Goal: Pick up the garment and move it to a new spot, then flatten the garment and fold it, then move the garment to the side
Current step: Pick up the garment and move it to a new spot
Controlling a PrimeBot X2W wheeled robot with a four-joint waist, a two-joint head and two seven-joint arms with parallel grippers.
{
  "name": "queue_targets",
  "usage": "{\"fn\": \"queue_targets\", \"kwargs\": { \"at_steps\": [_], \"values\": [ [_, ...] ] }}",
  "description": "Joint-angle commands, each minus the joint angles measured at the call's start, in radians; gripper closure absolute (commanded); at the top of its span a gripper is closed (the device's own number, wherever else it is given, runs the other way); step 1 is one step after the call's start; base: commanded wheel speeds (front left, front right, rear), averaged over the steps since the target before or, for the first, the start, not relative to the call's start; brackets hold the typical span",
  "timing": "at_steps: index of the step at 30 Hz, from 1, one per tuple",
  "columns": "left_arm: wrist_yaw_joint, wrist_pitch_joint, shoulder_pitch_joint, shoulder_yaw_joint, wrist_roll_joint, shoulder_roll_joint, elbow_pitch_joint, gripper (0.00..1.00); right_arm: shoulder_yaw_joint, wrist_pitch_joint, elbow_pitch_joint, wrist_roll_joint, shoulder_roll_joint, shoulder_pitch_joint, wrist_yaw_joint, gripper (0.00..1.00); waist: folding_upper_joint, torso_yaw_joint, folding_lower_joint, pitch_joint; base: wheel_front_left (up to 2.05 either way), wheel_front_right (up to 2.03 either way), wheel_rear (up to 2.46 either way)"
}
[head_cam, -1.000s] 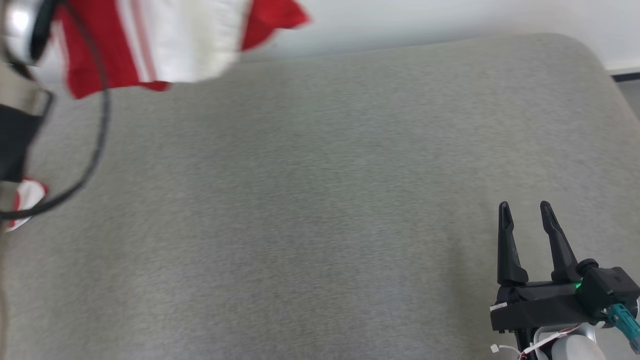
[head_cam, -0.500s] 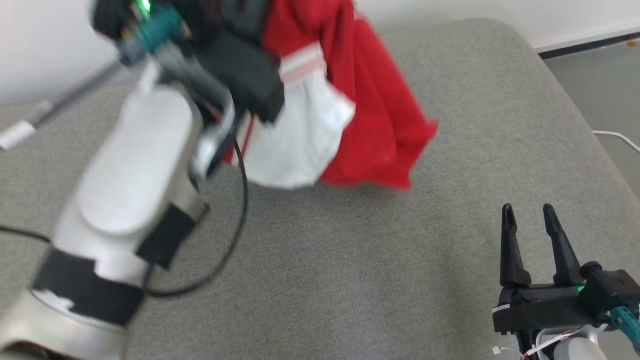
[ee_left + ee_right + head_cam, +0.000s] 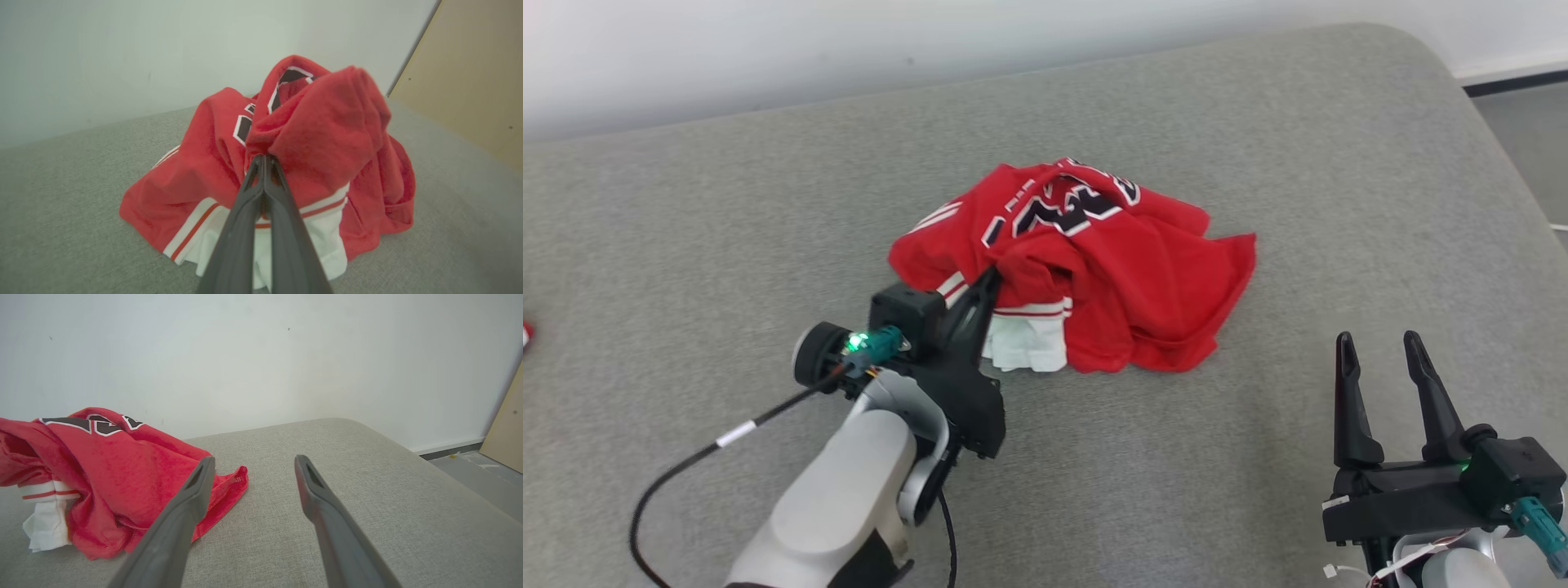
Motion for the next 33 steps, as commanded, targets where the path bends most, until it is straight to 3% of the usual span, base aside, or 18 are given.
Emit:
{"fn": "queue_targets", "kwargs": {
  "at_steps": [1,2,3,4,10,24,33],
  "values": [
    [-0.006,-0.009,0.007,-0.004,0.003,-0.006,0.010,1.00,0.000,-0.001,0.001,-0.006,0.000,-0.002,-0.002,0.00,0.0000,0.025,0.0000,-0.007,0.00,0.00,0.00],
    [-0.007,-0.016,0.009,-0.009,0.003,-0.015,0.021,0.61,0.003,-0.001,0.003,-0.010,0.000,-0.002,-0.002,0.00,0.0000,0.033,0.0000,-0.012,0.00,0.00,0.00],
    [-0.010,-0.029,0.007,-0.012,0.004,-0.023,0.027,0.13,0.000,-0.001,0.003,-0.014,0.000,-0.002,-0.002,0.00,0.0000,0.042,0.0000,-0.018,0.00,0.00,0.00],
    [-0.012,-0.039,0.005,-0.010,0.001,-0.029,0.030,0.00,0.002,-0.001,0.005,-0.017,0.000,-0.002,-0.002,0.00,0.0000,0.049,0.0000,-0.023,0.00,0.00,0.00],
    [-0.002,-0.088,0.009,0.028,0.012,-0.031,-0.042,0.00,-0.014,-0.001,0.004,-0.032,0.000,0.023,-0.002,0.00,0.0000,0.104,0.0000,-0.066,0.00,0.00,0.00],
    [0.082,-0.092,0.308,0.331,0.124,0.140,-0.414,0.00,-0.031,-0.001,-0.011,-0.052,0.000,0.068,-0.002,0.00,0.0000,0.199,0.0000,-0.140,0.00,0.00,0.00],
    [0.084,-0.092,0.556,0.486,0.202,0.144,-0.545,0.00,-0.032,-0.001,-0.011,-0.061,0.000,0.090,-0.003,0.00,0.0000,0.226,0.0000,-0.177,0.00,0.00,0.00]
  ]
}}
